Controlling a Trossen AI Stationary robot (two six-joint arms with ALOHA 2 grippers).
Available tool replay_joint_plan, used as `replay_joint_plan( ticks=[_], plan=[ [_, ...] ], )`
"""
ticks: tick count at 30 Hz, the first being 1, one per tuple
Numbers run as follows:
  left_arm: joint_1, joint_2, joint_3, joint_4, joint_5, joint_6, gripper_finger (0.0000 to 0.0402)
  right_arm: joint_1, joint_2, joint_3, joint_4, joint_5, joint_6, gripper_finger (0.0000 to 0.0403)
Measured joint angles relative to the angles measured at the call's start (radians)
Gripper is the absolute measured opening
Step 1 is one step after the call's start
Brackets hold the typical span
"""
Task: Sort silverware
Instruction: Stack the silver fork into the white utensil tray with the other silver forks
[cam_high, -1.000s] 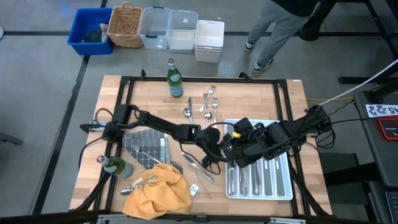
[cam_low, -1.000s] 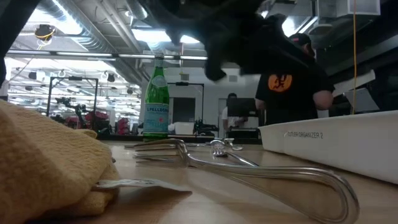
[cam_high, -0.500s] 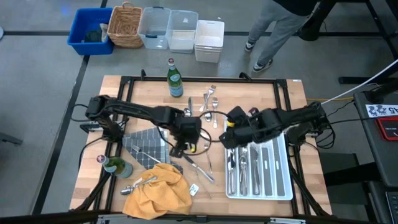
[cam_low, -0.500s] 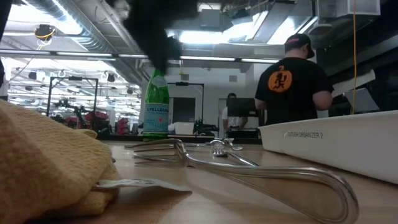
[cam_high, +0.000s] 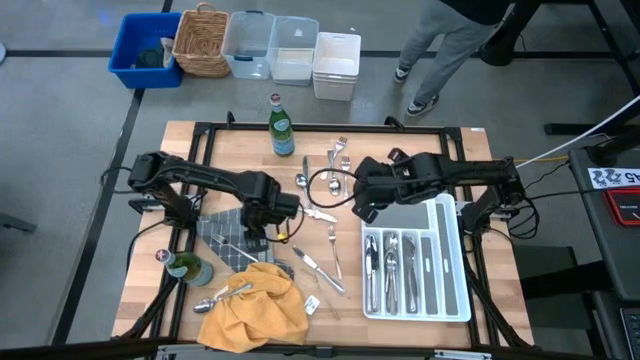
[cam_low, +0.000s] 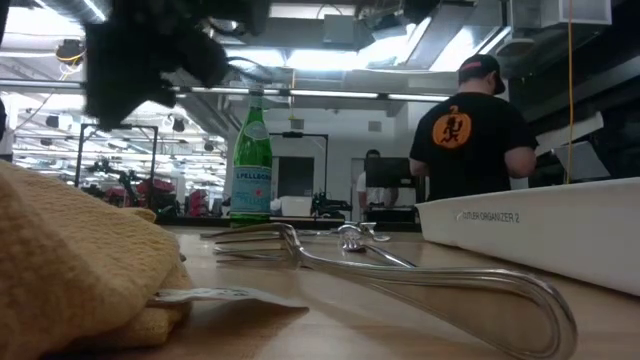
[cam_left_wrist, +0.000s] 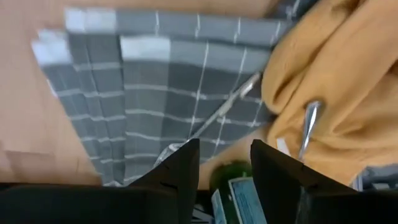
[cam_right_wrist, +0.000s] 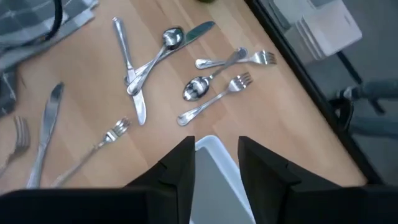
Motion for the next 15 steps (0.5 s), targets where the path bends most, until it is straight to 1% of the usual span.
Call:
replay_joint_plan(
  ticks=[4,10,15],
  plan=[
    [-0.019,-0.097,-0.140,0.093,0.000,0.004,0.0131,-0.001,0.000,0.000,0.019,-0.024,-0.091,0.0122],
    [-0.078,-0.244,-0.347,0.208,-0.002,0.040,0.0131,0.000,0.000,0.000,0.039,-0.045,-0.122,0.0122],
    [-0.115,-0.271,-0.471,0.308,-0.059,0.130,0.0131,0.001,0.000,0.000,0.076,-0.045,-0.141,0.0122]
  ],
)
